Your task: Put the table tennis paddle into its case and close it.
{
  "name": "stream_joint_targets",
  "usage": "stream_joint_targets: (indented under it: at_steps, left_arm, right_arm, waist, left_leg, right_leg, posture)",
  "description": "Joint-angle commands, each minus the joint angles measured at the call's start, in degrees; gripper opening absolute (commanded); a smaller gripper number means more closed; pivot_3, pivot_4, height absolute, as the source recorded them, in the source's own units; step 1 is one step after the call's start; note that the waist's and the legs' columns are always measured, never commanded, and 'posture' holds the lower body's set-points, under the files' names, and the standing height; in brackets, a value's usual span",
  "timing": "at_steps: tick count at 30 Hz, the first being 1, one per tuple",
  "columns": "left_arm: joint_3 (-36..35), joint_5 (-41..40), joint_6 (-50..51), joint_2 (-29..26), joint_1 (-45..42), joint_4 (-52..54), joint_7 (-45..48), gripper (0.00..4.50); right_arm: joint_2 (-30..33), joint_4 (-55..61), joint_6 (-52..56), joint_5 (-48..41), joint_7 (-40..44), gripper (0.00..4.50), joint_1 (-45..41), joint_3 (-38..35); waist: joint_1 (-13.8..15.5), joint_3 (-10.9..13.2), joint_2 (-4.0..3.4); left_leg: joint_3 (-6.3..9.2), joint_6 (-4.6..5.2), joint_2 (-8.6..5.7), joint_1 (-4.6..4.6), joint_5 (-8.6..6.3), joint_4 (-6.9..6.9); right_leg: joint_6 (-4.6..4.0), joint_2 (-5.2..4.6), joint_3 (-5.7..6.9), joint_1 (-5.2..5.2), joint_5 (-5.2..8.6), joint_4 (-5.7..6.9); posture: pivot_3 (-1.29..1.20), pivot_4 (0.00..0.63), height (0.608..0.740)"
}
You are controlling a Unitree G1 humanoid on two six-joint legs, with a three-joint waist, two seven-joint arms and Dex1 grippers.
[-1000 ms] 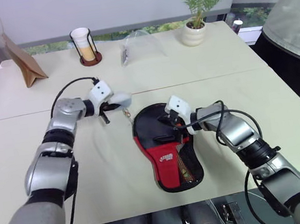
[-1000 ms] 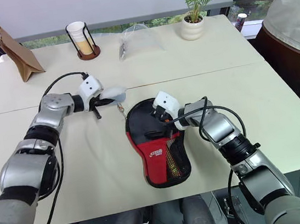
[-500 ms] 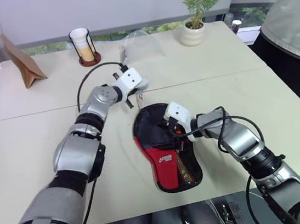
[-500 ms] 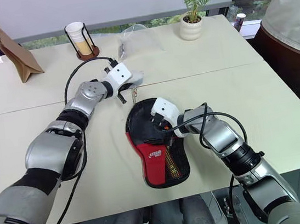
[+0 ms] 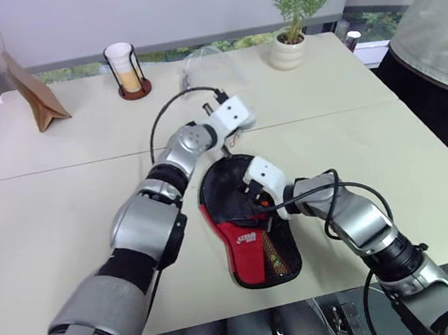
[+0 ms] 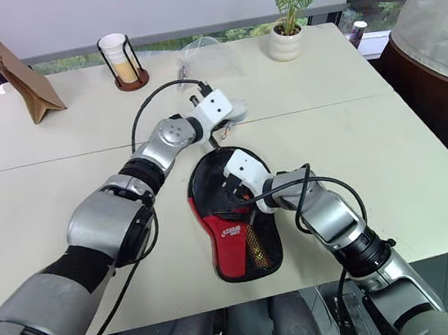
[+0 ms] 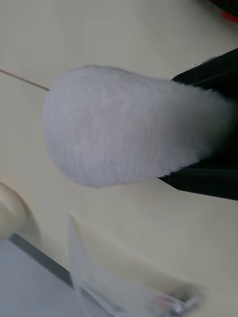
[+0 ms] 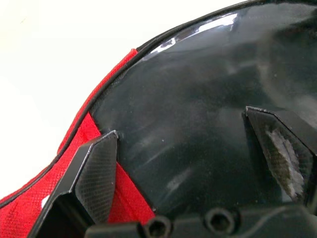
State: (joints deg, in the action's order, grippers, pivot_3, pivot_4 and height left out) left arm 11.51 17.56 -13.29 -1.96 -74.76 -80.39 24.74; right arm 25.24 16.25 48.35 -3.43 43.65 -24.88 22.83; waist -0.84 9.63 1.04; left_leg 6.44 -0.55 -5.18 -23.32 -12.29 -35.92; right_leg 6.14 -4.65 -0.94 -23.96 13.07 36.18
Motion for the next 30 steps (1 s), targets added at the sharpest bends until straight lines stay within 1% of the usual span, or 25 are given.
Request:
stream_joint_targets:
  at_steps: [1,6,10,16,18,19,20,24,25,26,30]
  left_arm:
    - [-1.8,-0.3,-0.9,1.7,-3.4,1.8,-1.2,0.01]
    - [-3.1,-1.0,-1.0,4.2,-3.9,1.9,-0.3,0.01]
    - [-6.1,-3.3,-0.8,6.2,-4.5,2.1,1.5,0.01]
    - [-7.9,-3.7,0.3,5.9,-3.8,2.1,5.5,0.01]
    - [-8.2,-3.7,1.0,5.1,-3.2,2.1,7.3,0.94]
    - [-8.4,-3.9,1.3,4.7,-2.9,2.1,8.9,1.22]
    - [-8.5,-4.0,1.3,4.4,-2.7,2.1,10.0,1.65]
    - [-10.0,-5.5,1.9,3.9,-2.3,2.3,14.2,3.71]
    - [-11.0,-6.5,2.0,3.9,-2.3,2.4,15.9,4.21]
    - [-12.2,-7.9,1.9,3.9,-2.4,2.6,18.3,4.42]
    - [-16.0,-12.2,3.6,3.3,-2.9,3.1,24.4,4.42]
  right_arm:
    - [-0.2,-2.3,4.8,0.1,0.0,4.5,4.5,6.8]
    - [-0.2,-1.7,5.4,-0.1,-0.8,4.5,5.1,7.0]
    - [0.0,-2.1,5.2,-0.2,-0.9,4.5,5.0,6.9]
    - [0.4,-2.8,4.5,-0.1,-0.7,4.5,5.0,6.8]
    - [0.5,-3.5,3.9,0.1,-0.4,4.5,4.6,6.8]
    - [0.6,-4.0,3.5,0.2,-0.2,4.5,4.4,6.7]
    - [0.6,-4.4,3.1,0.2,-0.1,4.5,4.1,6.5]
    - [0.8,-6.0,2.0,0.4,0.3,4.5,3.3,6.0]
    - [0.9,-6.5,1.5,0.6,0.5,4.5,3.1,5.8]
    - [1.1,-6.9,1.2,0.6,0.7,4.5,2.9,5.7]
    - [1.8,-8.9,-0.3,1.1,1.7,4.5,1.9,5.0]
  waist:
    - [0.0,0.0,0.0]
    - [0.1,0.0,0.0]
    - [0.1,0.0,0.0]
    - [0.1,0.0,-0.02]
    - [0.1,0.0,-0.02]
    - [0.0,0.0,-0.02]
    - [0.0,0.0,-0.02]
    - [0.0,0.0,-0.02]
    - [0.0,0.0,-0.02]
    - [-0.1,0.0,-0.02]
    - [-0.2,0.0,-0.02]
  left_leg:
    - [0.0,0.0,0.0,0.0,0.0,0.0]
    - [0.01,0.0,-0.01,0.01,0.0,-0.01]
    - [0.02,0.01,-0.01,0.03,-0.01,-0.01]
    - [0.02,0.01,-0.01,0.06,-0.01,-0.01]
    - [0.02,0.01,-0.01,0.08,-0.01,-0.01]
    - [0.02,0.02,-0.01,0.11,-0.01,0.0]
    - [0.03,0.03,-0.01,0.16,-0.03,0.0]
    - [0.03,0.08,-0.01,0.5,-0.07,0.06]
    - [0.02,0.09,-0.01,0.64,-0.08,0.12]
    - [0.01,0.09,-0.01,0.74,-0.09,0.16]
    - [0.01,0.09,0.0,0.85,-0.09,0.23]
  right_leg:
    - [0.01,0.0,0.0,0.0,0.0,0.0]
    - [0.02,-0.01,0.01,0.05,0.01,-0.01]
    - [0.04,-0.01,0.02,0.08,0.03,-0.03]
    - [0.06,-0.01,0.03,0.12,0.04,-0.05]
    - [0.07,-0.01,0.03,0.16,0.04,-0.05]
    - [0.07,0.0,0.03,0.19,0.05,-0.06]
    - [0.08,0.0,0.03,0.23,0.05,-0.06]
    - [0.13,-0.01,0.03,0.56,0.1,-0.12]
    - [0.38,-0.01,0.03,0.7,0.26,-0.15]
    - [0.45,-0.03,0.02,0.78,0.31,-0.16]
    - [0.47,-0.04,0.01,0.85,0.33,-0.17]
  posture:
    - [0.0,0.15,0.74]
    - [0.0,0.15,0.74]
    - [0.0,0.15,0.74]
    - [0.0,0.15,0.74]
    - [0.0,0.15,0.74]
    - [0.0,0.15,0.74]
    - [0.0,0.15,0.74]
    - [0.0,0.15,0.74]
    - [0.0,0.15,0.74]
    - [0.0,0.15,0.74]
    - [0.0,0.15,0.74]
